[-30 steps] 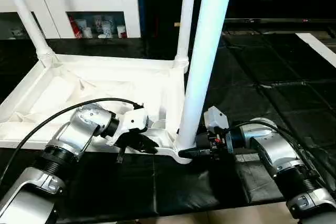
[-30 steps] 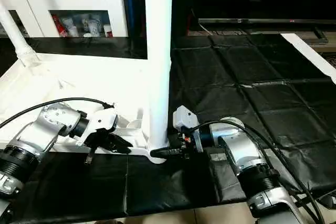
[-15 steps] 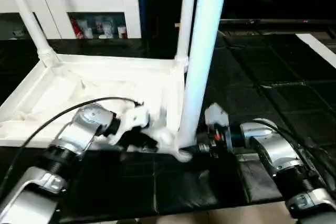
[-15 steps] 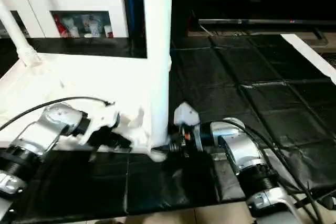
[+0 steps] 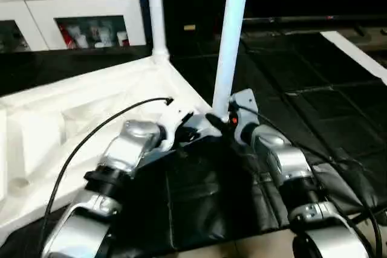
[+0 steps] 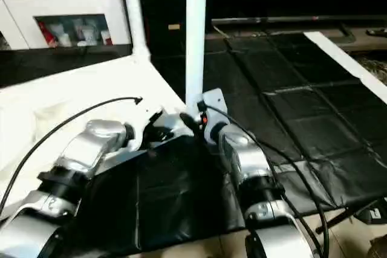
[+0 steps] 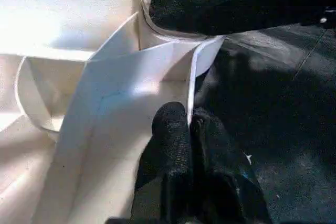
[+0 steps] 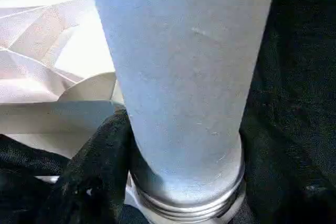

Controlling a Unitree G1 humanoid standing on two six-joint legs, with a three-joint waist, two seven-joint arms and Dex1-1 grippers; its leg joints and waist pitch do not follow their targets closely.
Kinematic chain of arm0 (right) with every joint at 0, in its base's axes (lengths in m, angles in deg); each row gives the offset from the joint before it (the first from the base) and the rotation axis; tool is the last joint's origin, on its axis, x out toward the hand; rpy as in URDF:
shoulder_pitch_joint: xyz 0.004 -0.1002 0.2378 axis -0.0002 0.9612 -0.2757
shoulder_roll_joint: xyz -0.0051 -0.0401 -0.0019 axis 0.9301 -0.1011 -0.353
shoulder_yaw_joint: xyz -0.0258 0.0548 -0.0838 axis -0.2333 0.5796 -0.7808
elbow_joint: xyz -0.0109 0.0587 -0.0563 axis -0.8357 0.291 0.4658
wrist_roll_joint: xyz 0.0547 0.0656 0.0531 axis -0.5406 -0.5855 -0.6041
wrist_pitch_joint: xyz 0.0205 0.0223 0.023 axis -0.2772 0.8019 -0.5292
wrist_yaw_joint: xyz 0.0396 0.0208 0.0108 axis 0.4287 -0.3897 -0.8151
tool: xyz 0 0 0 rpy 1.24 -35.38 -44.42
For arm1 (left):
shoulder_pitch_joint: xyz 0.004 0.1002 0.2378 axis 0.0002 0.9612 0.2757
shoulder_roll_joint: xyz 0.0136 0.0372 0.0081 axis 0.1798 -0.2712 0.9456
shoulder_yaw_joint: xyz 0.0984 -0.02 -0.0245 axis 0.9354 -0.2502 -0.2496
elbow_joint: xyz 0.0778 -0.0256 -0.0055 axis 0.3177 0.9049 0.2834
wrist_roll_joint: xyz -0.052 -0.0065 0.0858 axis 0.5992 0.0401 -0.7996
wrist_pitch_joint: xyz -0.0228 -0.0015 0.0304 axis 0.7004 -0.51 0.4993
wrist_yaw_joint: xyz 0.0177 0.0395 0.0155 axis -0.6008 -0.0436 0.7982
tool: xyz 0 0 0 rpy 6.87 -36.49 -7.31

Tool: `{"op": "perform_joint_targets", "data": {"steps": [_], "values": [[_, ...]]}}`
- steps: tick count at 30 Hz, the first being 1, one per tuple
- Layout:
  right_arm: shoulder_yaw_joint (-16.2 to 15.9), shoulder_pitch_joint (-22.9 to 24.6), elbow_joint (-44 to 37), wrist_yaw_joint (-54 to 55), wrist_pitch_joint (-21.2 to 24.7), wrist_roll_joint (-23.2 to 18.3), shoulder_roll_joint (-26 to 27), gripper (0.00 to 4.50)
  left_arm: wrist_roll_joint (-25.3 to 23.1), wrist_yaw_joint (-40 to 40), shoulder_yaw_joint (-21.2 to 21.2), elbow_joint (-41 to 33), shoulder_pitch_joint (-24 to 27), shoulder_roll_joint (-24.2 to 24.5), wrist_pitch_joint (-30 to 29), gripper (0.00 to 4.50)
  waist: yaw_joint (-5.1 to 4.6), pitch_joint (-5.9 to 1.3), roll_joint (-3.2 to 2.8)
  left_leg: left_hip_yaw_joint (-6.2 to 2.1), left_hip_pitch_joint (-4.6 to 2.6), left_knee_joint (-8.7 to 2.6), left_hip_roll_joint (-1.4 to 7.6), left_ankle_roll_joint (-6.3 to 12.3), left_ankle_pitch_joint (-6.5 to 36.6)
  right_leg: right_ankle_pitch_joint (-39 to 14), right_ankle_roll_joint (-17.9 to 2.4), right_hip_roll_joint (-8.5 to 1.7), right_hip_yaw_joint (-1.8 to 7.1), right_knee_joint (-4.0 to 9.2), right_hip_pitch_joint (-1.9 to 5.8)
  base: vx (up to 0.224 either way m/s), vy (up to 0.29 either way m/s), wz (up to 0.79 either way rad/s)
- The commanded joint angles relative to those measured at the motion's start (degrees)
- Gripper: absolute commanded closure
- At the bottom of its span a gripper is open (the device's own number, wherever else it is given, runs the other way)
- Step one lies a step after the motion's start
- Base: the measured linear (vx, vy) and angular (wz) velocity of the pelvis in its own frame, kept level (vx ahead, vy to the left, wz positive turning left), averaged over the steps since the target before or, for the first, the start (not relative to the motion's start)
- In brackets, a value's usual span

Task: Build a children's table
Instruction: Rotate leg to tighten

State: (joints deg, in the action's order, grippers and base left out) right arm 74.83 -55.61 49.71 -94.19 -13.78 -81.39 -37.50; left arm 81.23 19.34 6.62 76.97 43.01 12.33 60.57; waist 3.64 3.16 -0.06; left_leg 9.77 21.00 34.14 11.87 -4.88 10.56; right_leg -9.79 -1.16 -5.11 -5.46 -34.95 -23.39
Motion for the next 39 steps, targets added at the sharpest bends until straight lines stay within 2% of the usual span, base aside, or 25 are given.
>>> {"op": "perform_joint_targets", "data": {"steps": [1, 2, 4, 7, 9, 11, 13, 14, 18, 21, 22, 23, 27, 30, 32, 34, 37, 39], "values": [[-5.6, 0.3, -2.4, -6.6, 0.1, -2.5, 6.6, 1.07, 0.9, 3.0, 0.5, -2.1, -3.3, -3.1, 1.9, 4.5, 0.35, -4.45, -0.5, -0.12, -0.21, -3.68, 0.89, 2.88, 6.5, -5.7, -13.1, -3.03, 2.8, 3.37, 3.81, 0.0, 0.0, 0.0], [-5.3, 0.8, -2.9, -7.1, -0.8, -2.6, 6.1, 1.07, 1.0, 2.4, 0.7, -2.4, -3.0, -2.4, 2.2, 4.5, 0.31, -4.42, -0.4, -0.07, -0.21, -3.7, 0.89, 2.91, 6.9, -5.9, -13.1, -3.02, 2.81, 3.51, 3.81, 0.0, 0.0, 0.0], [-5.2, 1.6, -3.5, -7.9, -2.5, -2.5, 5.1, 0.7, 1.1, 1.7, 0.8, -2.6, -2.5, -1.5, 2.7, 4.5, 0.38, -4.38, -0.34, -0.07, -0.33, -3.75, 0.91, 2.66, 7.9, -7.3, -13.0, -3.13, 2.82, 3.66, 3.8, 0.0, 0.0, 0.0], [-5.0, 3.1, -5.3, -10.3, -3.6, -3.2, 3.3, 0.49, 1.0, -0.3, 0.9, -2.5, -2.1, 0.1, 4.3, 4.5, 0.3, -4.34, -0.25, -0.19, -0.15, -3.87, 0.91, 2.65, 8.4, -8.1, -12.2, -3.12, 2.8, 3.68, 4.0, 0.0, 0.0, 0.0], [-5.2, 4.5, -6.9, -13.4, -4.3, -3.9, 0.8, 0.23, 1.0, -3.2, 1.3, -2.2, -1.8, 2.0, 6.3, 4.5, 0.26, -4.41, -0.21, -0.14, -0.17, -3.76, 0.92, 3.02, 8.1, -7.3, -12.4, -3.09, 2.85, 3.63, 3.99, 0.0, 0.0, 0.0], [-5.2, 5.8, -8.1, -17.0, -5.4, -4.2, -2.2, 0.12, 0.8, -6.9, 2.1, -1.9, -1.5, 4.4, 9.2, 4.5, 0.31, -4.46, -0.29, -0.21, -0.08, -3.7, 0.94, 3.61, 7.4, -5.6, -13.0, -3.08, 2.83, 3.42, 4.04, 0.0, 0.0, 0.0], [-4.9, 6.8, -9.2, -20.8, -6.9, -4.9, -4.9, 0.06, 0.7, -11.4, 3.3, -1.8, -1.2, 7.1, 12.7, 4.5, 0.36, -4.44, -0.09, -0.1, -0.11, -3.64, 0.9, 4.17, 8.0, -5.8, -13.1, -3.05, 2.81, 3.57, 4.02, 0.0, 0.0, 0.0], [-4.5, 7.3, -9.7, -24.1, -8.2, -5.6, -6.8, 0.06, 1.2, -14.7, 3.9, -1.8, -1.0, 8.9, 14.5, 4.5, 0.35, -4.47, -0.16, -0.13, 0.04, -3.62, 0.96, 4.37, 8.1, -5.7, -12.9, -3.11, 2.88, 3.41, 4.14, 0.0, 0.0, 0.0], [-4.8, 8.0, -11.5, -31.7, -7.9, -7.1, -10.8, 0.06, 1.4, -21.4, 5.9, -2.3, -0.6, 12.3, 17.8, 4.5, 0.58, -4.23, -0.37, -0.04, -0.4, -3.74, 1.21, 4.02, 9.2, -7.6, -13.7, -3.09, 2.89, 3.59, 3.61, 0.0, 0.0, 0.0], [-5.9, 8.4, -12.4, -38.4, -6.9, -8.2, -14.1, 0.06, 2.2, -26.7, 7.3, -2.5, 0.1, 14.4, 20.2, 4.5, 1.66, -4.24, -0.61, 0.07, -0.8, -3.79, 1.48, 3.59, 10.2, -8.4, -13.7, -3.03, 2.93, 3.6, 3.37, 0.0, 0.0, 0.0], [-6.2, 8.4, -12.4, -39.1, -7.0, -8.2, -14.6, 0.06, 2.5, -27.5, 7.4, -2.5, 0.2, 14.6, 20.6, 4.5, 1.93, -4.2, -0.1, 0.21, -0.79, -3.83, 1.57, 3.53, 10.0, -7.8, -13.9, -2.98, 2.98, 3.48, 3.35, 0.0, 0.0, 0.0], [-7.0, 8.4, -12.2, -41.2, -7.5, -7.8, -16.1, 0.06, 3.4, -30.4, 7.9, -2.7, 0.7, 15.4, 21.7, 4.5, 2.31, -4.26, -0.3, 0.13, -0.67, -3.84, 1.55, 3.37, 9.8, -7.7, -14.0, -3.11, 2.92, 3.25, 3.44, 0.0, 0.0, 0.0], [-8.6, 8.2, -12.0, -44.7, -8.2, -7.4, -17.8, 0.06, 4.3, -34.7, 8.9, -3.1, 1.4, 16.7, 23.1, 4.5, 2.99, -4.15, -0.16, 0.23, -0.7, -3.93, 1.53, 2.67, 10.9, -10.5, -13.3, -3.29, 2.96, 3.53, 3.3, 0.0, 0.0, 0.0], [-10.3, 7.8, -11.3, -48.2, -9.8, -6.8, -18.9, 0.06, 3.8, -37.0, 10.0, -2.1, 1.3, 17.6, 25.8, 4.5, 3.18, -4.09, -0.03, 0.18, -0.67, -3.95, 1.54, 2.45, 11.5, -12.3, -12.5, -3.43, 2.98, 3.73, 3.24, 0.0, 0.0, 0.0], [-11.1, 7.6, -10.9, -49.5, -10.6, -6.5, -19.3, 0.06, 3.4, -37.7, 10.4, -1.4, 1.0, 17.8, 26.9, 4.5, 3.19, -4.03, 0.33, 0.2, -0.65, -3.99, 1.51, 2.29, 11.7, -14.4, -11.5, -3.45, 2.99, 3.97, 3.21, 0.0, 0.0, 0.0], [-11.3, 7.5, -10.9, -49.8, -10.7, -6.5, -19.3, 0.06, 3.4, -38.0, 10.4, -1.3, 0.9, 17.8, 27.1, 4.5, 3.31, -4.04, 0.19, 0.15, -0.61, -3.99, 1.55, 2.2, 11.3, -14.8, -11.4, -3.47, 3.0, 3.94, 3.19, 0.0, 0.0, 0.0], [-12.2, 7.0, -10.1, -50.9, -10.5, -6.6, -19.0, 0.42, 3.7, -38.8, 10.5, -1.2, 0.9, 17.7, 27.4, 4.5, 3.38, -4.12, 0.32, 0.09, -0.56, -4.02, 1.6, 2.17, 10.7, -14.4, -11.4, -3.44, 2.98, 3.76, 3.23, 0.0, 0.0, 0.0], [-12.5, 6.9, -9.7, -51.2, -10.7, -6.5, -18.9, 0.47, 3.7, -39.0, 10.6, -1.2, 0.8, 17.8, 27.7, 4.5, 3.34, -4.11, 0.43, 0.1, -0.46, -4.02, 1.59, 2.3, 10.3, -13.7, -11.5, -3.41, 2.96, 3.71, 3.23, 0.0, 0.0, 0.0]]}}
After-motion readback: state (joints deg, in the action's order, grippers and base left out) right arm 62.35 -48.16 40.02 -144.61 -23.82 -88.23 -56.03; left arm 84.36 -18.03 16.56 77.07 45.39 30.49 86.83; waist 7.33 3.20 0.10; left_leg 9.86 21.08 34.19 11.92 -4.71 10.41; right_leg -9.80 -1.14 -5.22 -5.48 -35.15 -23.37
